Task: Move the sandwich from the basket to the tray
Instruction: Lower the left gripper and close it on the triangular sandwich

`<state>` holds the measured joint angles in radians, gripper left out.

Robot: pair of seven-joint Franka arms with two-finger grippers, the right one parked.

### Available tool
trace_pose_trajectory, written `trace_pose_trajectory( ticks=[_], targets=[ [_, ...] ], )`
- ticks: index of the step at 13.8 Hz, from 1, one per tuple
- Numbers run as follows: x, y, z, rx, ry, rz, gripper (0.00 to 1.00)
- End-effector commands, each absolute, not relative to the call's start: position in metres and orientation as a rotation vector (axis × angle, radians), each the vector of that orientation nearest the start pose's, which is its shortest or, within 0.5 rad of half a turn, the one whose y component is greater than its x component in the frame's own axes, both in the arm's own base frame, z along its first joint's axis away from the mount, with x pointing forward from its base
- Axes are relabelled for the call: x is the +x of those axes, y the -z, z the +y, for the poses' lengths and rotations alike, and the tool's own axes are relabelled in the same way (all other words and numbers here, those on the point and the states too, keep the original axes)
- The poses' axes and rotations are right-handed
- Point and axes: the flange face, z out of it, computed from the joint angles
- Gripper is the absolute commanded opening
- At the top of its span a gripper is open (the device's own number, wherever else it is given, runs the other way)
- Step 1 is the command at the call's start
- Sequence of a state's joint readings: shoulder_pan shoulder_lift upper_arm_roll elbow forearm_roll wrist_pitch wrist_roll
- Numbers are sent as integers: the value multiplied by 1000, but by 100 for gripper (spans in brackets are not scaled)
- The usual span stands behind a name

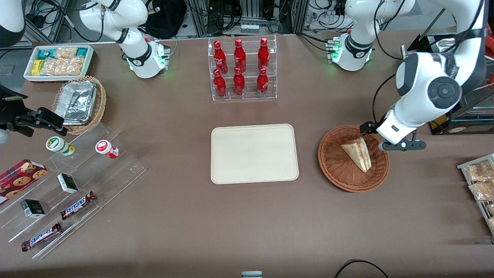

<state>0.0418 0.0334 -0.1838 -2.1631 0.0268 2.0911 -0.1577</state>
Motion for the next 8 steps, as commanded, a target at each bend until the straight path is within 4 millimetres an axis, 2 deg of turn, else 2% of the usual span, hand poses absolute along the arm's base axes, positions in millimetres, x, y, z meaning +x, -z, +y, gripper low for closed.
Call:
trace_pose_trajectory(
  ticks=[1, 6, 8],
  targets=[
    [511, -355, -75, -3112, -75, -130, 100],
    [516, -332, -91, -3036, -46, -735, 100],
    [515, -320, -92, -3008, -27, -874, 100]
  ],
)
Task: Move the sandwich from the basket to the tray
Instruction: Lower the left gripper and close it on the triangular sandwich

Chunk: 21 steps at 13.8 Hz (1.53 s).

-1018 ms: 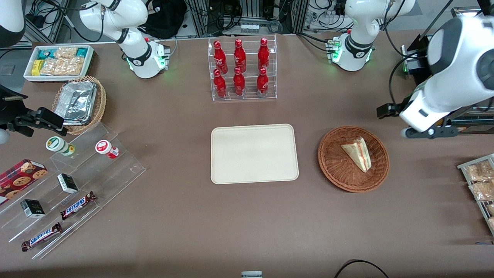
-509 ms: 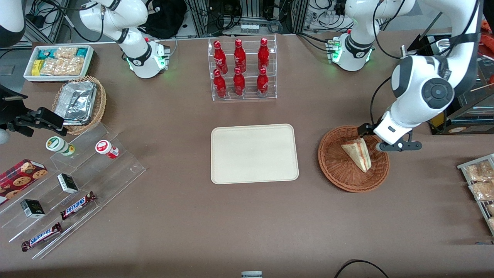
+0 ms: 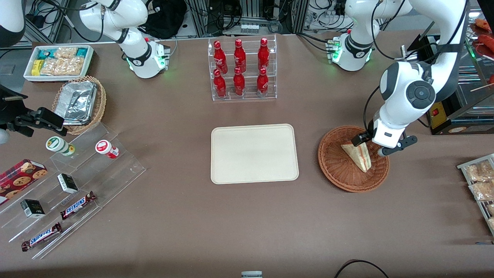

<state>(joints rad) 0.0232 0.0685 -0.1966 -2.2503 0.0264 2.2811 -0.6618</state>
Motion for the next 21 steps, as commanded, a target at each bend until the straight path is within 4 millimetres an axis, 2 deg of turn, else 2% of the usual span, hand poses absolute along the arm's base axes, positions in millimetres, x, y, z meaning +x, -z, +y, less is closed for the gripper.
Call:
trace_pose_trajectory(
  ticks=[1, 8, 9, 10, 11, 12, 14, 15, 17, 18, 19, 21],
  targets=[
    [514, -315, -91, -3009, -5, -901, 100],
    [514, -259, -86, -3027, 4, -937, 100],
    [513, -256, -85, -3024, -3, -943, 87],
    [511, -256, -85, -3018, -11, -949, 40],
    [510, -257, -84, -3018, -15, -941, 14],
    [508, -258, -84, -3017, -22, -930, 8],
    [503, -272, -82, -2995, -71, -908, 6],
    [500, -286, -82, -2981, -115, -870, 6],
    [503, -313, -86, -2984, -150, -784, 6],
    [512, -327, -93, -2985, -160, -764, 6],
    [520, -339, -118, -2994, -186, -700, 6],
    [530, -351, -154, -2990, -283, -584, 6]
  ],
)
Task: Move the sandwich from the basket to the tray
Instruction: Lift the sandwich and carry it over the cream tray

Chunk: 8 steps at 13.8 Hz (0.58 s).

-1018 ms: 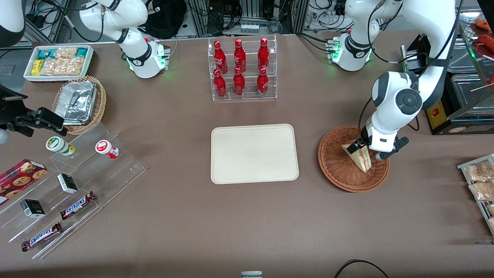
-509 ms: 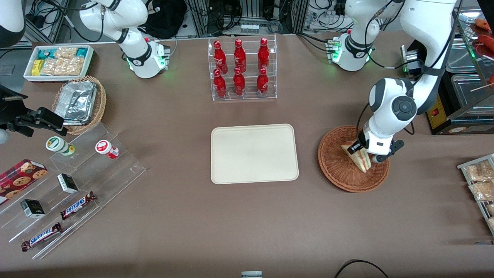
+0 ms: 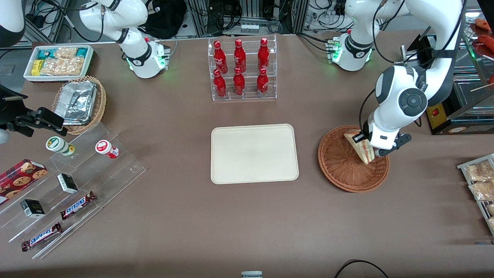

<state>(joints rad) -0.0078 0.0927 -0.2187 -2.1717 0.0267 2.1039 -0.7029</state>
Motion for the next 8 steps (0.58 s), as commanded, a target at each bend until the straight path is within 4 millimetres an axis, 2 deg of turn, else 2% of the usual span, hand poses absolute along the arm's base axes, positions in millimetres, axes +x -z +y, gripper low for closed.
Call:
trace_pose_trajectory(
  ticks=[1, 4, 6, 8],
  targets=[
    [531, -353, -178, -3000, -293, -518, 6],
    [532, -353, -246, -3043, -279, -370, 6],
    [531, -342, -292, -3068, -284, -286, 6],
    [534, -334, -331, -3077, -283, -294, 6]
  ],
)
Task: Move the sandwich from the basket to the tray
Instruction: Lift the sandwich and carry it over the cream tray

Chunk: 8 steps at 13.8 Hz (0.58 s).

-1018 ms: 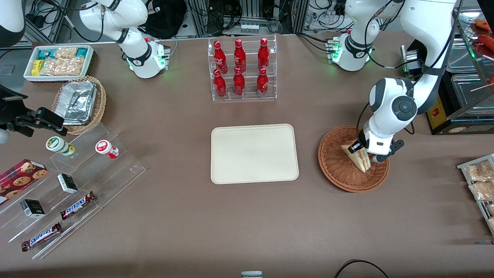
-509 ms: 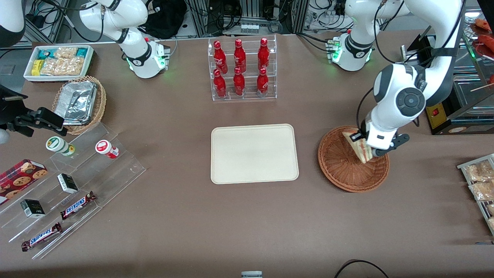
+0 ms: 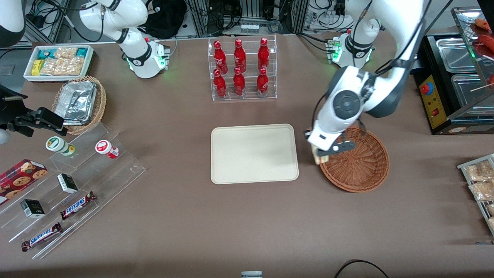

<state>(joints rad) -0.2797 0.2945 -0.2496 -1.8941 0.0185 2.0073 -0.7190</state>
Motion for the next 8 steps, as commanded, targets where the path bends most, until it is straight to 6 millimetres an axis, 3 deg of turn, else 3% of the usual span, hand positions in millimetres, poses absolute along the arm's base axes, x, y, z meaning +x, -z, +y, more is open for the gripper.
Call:
trace_pose_trajectory(
  ticks=[1, 4, 8],
  targets=[
    [533, -330, -349, -3080, -282, -303, 6],
    [529, -320, -401, -3092, -273, -327, 6],
    [527, -305, -456, -3116, -269, -349, 6]
  ],
)
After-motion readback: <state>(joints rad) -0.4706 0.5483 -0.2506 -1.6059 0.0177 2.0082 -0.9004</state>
